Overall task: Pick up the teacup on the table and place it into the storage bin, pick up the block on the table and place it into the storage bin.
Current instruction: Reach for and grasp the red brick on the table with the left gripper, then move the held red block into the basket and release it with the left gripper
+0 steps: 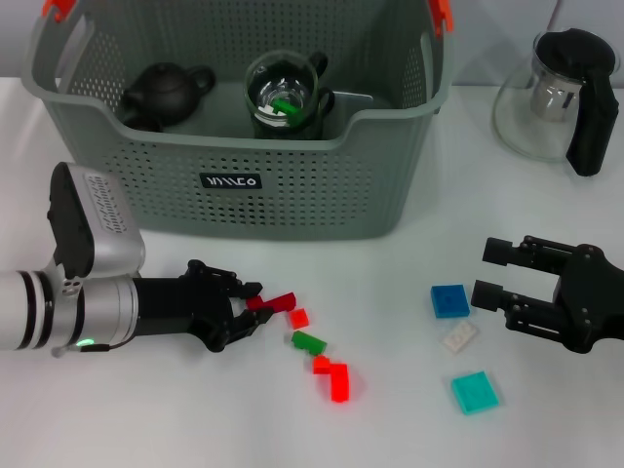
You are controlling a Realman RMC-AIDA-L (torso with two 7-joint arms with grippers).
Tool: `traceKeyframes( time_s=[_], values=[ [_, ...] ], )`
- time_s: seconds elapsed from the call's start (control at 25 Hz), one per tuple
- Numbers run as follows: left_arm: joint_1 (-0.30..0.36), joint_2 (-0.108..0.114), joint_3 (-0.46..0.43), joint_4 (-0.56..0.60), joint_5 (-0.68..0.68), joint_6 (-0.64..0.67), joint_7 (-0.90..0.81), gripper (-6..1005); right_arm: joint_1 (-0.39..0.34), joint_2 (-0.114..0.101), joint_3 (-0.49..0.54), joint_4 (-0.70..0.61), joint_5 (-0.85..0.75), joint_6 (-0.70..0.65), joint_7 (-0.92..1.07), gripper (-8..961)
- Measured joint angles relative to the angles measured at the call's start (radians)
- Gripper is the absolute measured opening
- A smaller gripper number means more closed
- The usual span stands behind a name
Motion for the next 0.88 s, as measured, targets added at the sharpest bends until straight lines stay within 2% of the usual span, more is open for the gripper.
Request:
traceKeyframes(
  time_s=[0.08,0.4,0.68,0.72,0.76,0.8,0.88],
  values=[
    [-0.002,0.000,0.007,0.002,0.004,-0.001,-0.008,491,0.000,0.000,0.000,0.000,0.000,0.000,0.000,666],
    [0.007,0.002,0.006,0.037,0.001,0.035,-0.022,165,0.002,-0.001,0.000,0.001,0.000,0.000,0.000,666],
    [0.015,0.008,-0.001,0.102,0.005,0.125,-0.083,165,0.003,-0.004,0.000,0.001,0.002,0.001,0.000,665],
    [0.018,0.012,-0.002,0.115,0.005,0.149,-0.093,165,0.004,-0.004,0.000,0.000,0.002,0.000,0.000,665],
    [0.022,0.026,-0.012,0.147,0.006,0.228,-0.114,165,0.004,-0.004,0.000,-0.001,0.002,-0.001,0.000,665],
    [0.022,0.026,-0.012,0.147,0.006,0.228,-0.114,165,0.003,-0.005,0.000,-0.002,0.002,-0.002,0.000,665],
    [0.022,0.041,-0.041,0.178,0.006,0.314,-0.128,165,0.003,-0.004,0.000,-0.003,0.002,-0.002,0.000,665]
  ],
)
